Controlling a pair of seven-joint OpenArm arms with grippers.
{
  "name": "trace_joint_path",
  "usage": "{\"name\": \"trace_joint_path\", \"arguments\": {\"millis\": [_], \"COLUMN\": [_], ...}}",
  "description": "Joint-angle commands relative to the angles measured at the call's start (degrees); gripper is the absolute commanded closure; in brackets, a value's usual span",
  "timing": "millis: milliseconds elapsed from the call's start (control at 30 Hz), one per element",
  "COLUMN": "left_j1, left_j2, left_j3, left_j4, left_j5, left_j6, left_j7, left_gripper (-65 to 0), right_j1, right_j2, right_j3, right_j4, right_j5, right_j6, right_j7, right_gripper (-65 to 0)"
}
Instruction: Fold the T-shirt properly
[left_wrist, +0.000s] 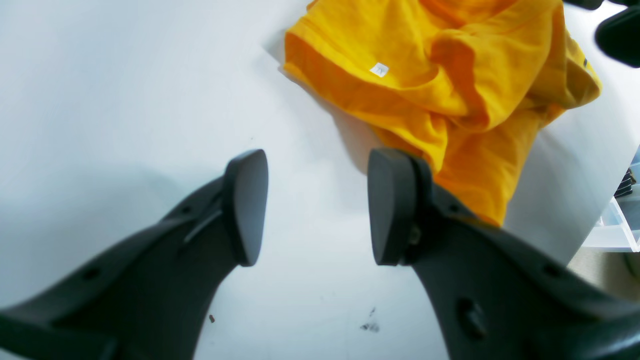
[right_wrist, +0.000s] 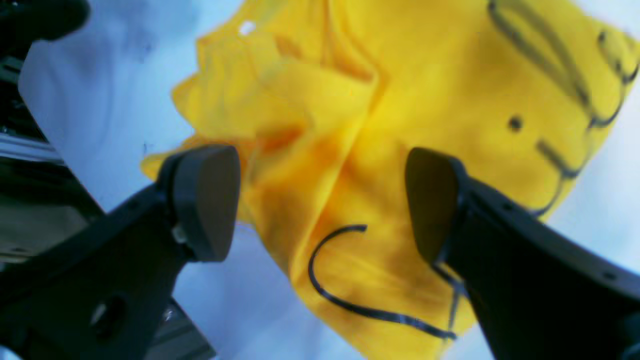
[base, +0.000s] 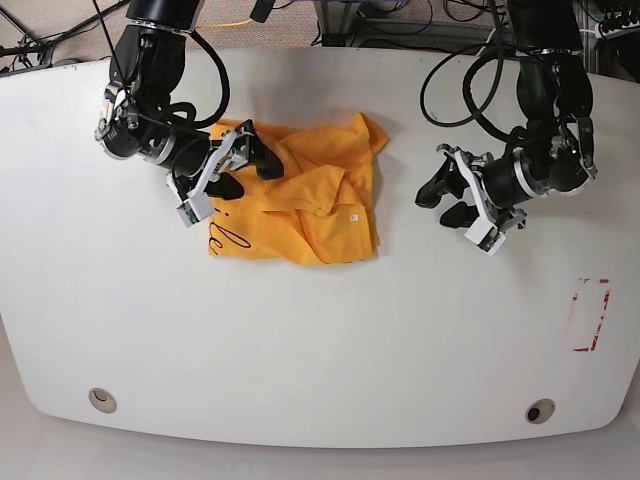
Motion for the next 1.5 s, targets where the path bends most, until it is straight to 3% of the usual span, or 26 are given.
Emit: {"name": "trace_joint_path", "arguments": {"millis": [0,200,300,500,667,800,933,1033,1200,1467], "left_j1": [-1.19,-1.36,-2.24,-3.12,-5.41,-5.67,-8.48,-7.25,-9.27,-9.19], "left_j2": [-0.39,-0.48,-0.21,0.05,0.31,0.49,2.42,2.51,2.51,0.05], "left_j3": [-0.24,-0.59,-2.35,-4.63,-2.70,-1.91,-0.76,-0.85,-0.94,-4.90], "left_j4": [1.10,1.63,2.94,3.47,3.56,5.23,5.05,5.49,4.53,5.41], "left_j5": [-1.12,-1.38,-1.20,-1.29,-1.03,2.40,5.83,5.92,6.80,6.88], "left_j6": [-0.25,-0.25,-0.25,-0.25,-0.25,-0.25,-0.25,-0.25,-0.25,-0.25], "left_j7": [-1.29,-1.55,-1.55,-1.55,-1.55,-1.55,-1.55,-1.55,-1.55,-1.55], "left_gripper": [-30.0,-29.9,-26.2,-24.6,-24.6,-24.6,-24.6,-24.6,-24.6,-24.6], "right_j1": [1.16,1.60,2.04,3.27,4.24,5.03,8.81,8.81,11.18,11.45], "right_j2": [-1.22,-3.59,-4.47,-3.24,2.03,7.22,9.24,9.86,10.21,9.33], "right_j3": [-3.46,-14.98,-20.52,-22.28,-23.42,-33.62,-43.20,-46.19,-46.72,-38.72], "right_j4": [-1.13,-1.57,-1.84,-1.31,0.36,1.24,1.33,1.33,1.33,1.51], "right_j5": [1.12,1.12,0.94,1.38,2.79,4.02,3.49,3.84,3.66,3.75], "right_j6": [0.12,0.12,0.12,0.12,0.12,0.12,0.12,0.12,0.12,0.12], "right_j7": [0.99,1.16,1.16,1.25,0.81,0.90,0.99,0.99,1.08,1.16], "right_gripper": [-48.2,-48.2,-48.2,-48.2,-48.2,-48.2,-48.2,-48.2,-48.2,-48.2]}}
